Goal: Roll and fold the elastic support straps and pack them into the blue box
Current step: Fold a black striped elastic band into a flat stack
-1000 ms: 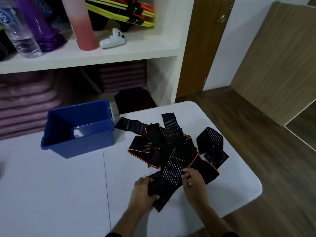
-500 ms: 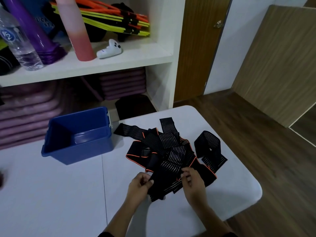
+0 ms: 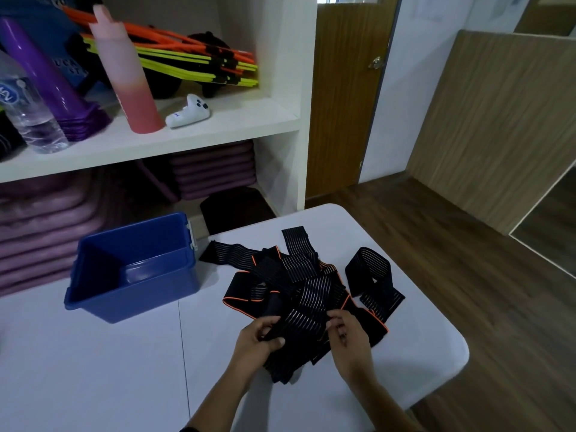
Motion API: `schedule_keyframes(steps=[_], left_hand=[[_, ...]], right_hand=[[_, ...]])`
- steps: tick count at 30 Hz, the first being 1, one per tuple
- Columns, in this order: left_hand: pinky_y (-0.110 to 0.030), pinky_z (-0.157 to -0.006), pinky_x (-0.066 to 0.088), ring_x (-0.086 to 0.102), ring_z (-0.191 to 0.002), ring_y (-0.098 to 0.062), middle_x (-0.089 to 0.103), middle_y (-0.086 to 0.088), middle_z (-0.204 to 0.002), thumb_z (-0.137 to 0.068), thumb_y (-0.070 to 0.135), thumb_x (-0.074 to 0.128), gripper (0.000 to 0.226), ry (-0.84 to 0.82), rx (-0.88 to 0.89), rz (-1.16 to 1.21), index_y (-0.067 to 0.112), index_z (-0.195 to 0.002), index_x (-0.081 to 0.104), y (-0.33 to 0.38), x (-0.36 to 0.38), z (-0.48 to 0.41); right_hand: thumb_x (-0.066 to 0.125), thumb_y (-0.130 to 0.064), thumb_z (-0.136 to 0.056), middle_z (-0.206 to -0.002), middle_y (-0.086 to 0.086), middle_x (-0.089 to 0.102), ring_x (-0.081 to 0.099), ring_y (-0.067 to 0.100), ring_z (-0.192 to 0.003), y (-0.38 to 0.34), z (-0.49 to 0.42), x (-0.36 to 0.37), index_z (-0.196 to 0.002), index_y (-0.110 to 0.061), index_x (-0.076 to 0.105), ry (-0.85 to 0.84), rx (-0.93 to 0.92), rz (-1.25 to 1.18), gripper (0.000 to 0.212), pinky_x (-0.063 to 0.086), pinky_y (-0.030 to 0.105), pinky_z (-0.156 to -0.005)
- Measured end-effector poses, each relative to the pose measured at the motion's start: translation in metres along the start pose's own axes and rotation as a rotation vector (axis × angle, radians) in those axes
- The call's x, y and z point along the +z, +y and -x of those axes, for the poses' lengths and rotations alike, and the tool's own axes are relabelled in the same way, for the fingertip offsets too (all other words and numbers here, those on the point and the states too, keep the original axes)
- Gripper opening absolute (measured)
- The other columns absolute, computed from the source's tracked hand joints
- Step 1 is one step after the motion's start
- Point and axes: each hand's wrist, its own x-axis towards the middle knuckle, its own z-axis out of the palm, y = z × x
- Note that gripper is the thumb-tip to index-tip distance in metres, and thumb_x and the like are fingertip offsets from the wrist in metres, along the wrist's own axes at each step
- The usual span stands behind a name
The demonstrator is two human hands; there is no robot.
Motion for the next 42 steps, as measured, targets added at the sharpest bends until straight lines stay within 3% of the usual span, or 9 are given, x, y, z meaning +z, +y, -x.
schedule_keyframes(steps=[8, 12, 17, 23, 28, 31, 34, 39, 42], left_hand=[[-0.040, -0.094, 0.051, 0.066, -0.098, -0.017, 0.071, -0.001, -0.101, -0.087, 0.016, 0.062, 0.018, 0.090, -0.027, -0.057, 0.022, -0.102, 0.070, 0.004, 0.000, -0.006], [-0.032, -0.089, 0.052, 0.063, -0.096, -0.014, 0.069, 0.003, -0.097, -0.089, 0.010, 0.055, 0.025, 0.127, 0.024, -0.212, 0.029, -0.098, 0.067, 0.009, -0.002, -0.005], [-0.017, -0.066, 0.047, 0.064, -0.084, -0.011, 0.069, 0.002, -0.093, -0.086, 0.005, 0.052, 0.038, 0.185, 0.016, -0.292, 0.038, -0.098, 0.066, 0.013, -0.011, -0.008], [-0.016, -0.081, 0.047, 0.061, -0.084, -0.009, 0.066, 0.006, -0.090, -0.079, -0.009, 0.048, 0.052, 0.252, 0.039, -0.467, 0.041, -0.083, 0.061, 0.014, -0.023, -0.017], [-0.014, -0.085, 0.045, 0.059, -0.086, -0.006, 0.068, 0.006, -0.095, -0.081, -0.001, 0.054, 0.034, 0.284, 0.021, -0.530, 0.020, -0.101, 0.071, 0.013, -0.027, -0.028], [-0.015, -0.079, 0.045, 0.062, -0.086, -0.004, 0.067, 0.014, -0.087, -0.083, 0.015, 0.064, 0.020, 0.331, 0.025, -0.450, 0.027, -0.096, 0.072, 0.015, -0.027, -0.032], [-0.018, -0.076, 0.047, 0.065, -0.084, -0.009, 0.070, 0.010, -0.083, -0.084, 0.011, 0.063, 0.021, 0.429, 0.022, -0.324, 0.030, -0.086, 0.073, 0.021, -0.030, -0.037], [-0.023, -0.083, 0.048, 0.063, -0.086, -0.013, 0.068, 0.007, -0.087, -0.080, -0.002, 0.062, 0.033, 0.549, -0.013, -0.153, 0.031, -0.078, 0.071, 0.037, -0.037, -0.046], [-0.034, -0.087, 0.053, 0.065, -0.086, -0.016, 0.070, 0.006, -0.087, -0.078, -0.003, 0.064, 0.033, 0.571, -0.005, -0.074, 0.030, -0.079, 0.070, 0.044, -0.040, -0.052]], right_hand=[[0.054, -0.008, -0.091, -0.087, -0.001, 0.061, 0.058, 0.011, -0.076, -0.009, -0.006, 0.000, -0.099, -0.032, 0.058, -0.001, 0.007, -0.028, 0.025, 0.047, 0.015, -0.063], [0.055, -0.010, -0.091, -0.089, -0.002, 0.061, 0.058, 0.009, -0.077, -0.013, -0.010, 0.004, -0.100, -0.031, 0.058, -0.027, 0.001, -0.017, 0.023, 0.047, 0.014, -0.064], [0.055, -0.012, -0.091, -0.093, -0.003, 0.060, 0.059, 0.007, -0.077, -0.023, -0.026, 0.012, -0.104, -0.029, 0.057, -0.070, 0.002, 0.014, 0.021, 0.049, 0.019, -0.068], [0.051, -0.014, -0.093, -0.096, 0.000, 0.058, 0.058, 0.009, -0.075, -0.035, -0.064, 0.022, -0.108, -0.024, 0.055, -0.117, 0.031, 0.035, 0.019, 0.047, 0.018, -0.065], [0.053, -0.015, -0.092, -0.104, 0.001, 0.056, 0.054, 0.021, -0.103, -0.040, -0.102, 0.039, -0.115, -0.016, 0.056, -0.049, -0.033, 0.164, 0.023, 0.046, 0.030, -0.086], [0.051, -0.024, -0.094, -0.122, 0.010, 0.052, 0.045, 0.025, -0.117, -0.045, -0.125, 0.051, -0.128, -0.011, 0.048, -0.097, 0.010, 0.282, 0.036, 0.037, 0.031, -0.095], [0.052, -0.038, -0.093, -0.132, 0.016, 0.046, 0.041, 0.031, -0.123, -0.046, -0.143, 0.062, -0.137, -0.007, 0.037, -0.195, 0.098, 0.422, 0.056, 0.036, 0.037, -0.101], [0.061, -0.034, -0.088, -0.126, 0.016, 0.053, 0.047, 0.031, -0.115, -0.042, -0.157, 0.063, -0.132, -0.006, 0.037, -0.276, 0.212, 0.583, 0.057, 0.044, 0.038, -0.094], [0.068, -0.014, -0.082, -0.103, 0.012, 0.060, 0.057, 0.019, -0.084, -0.042, -0.156, 0.058, -0.129, -0.005, 0.039, -0.338, 0.288, 0.390, 0.056, 0.051, 0.029, -0.071]])
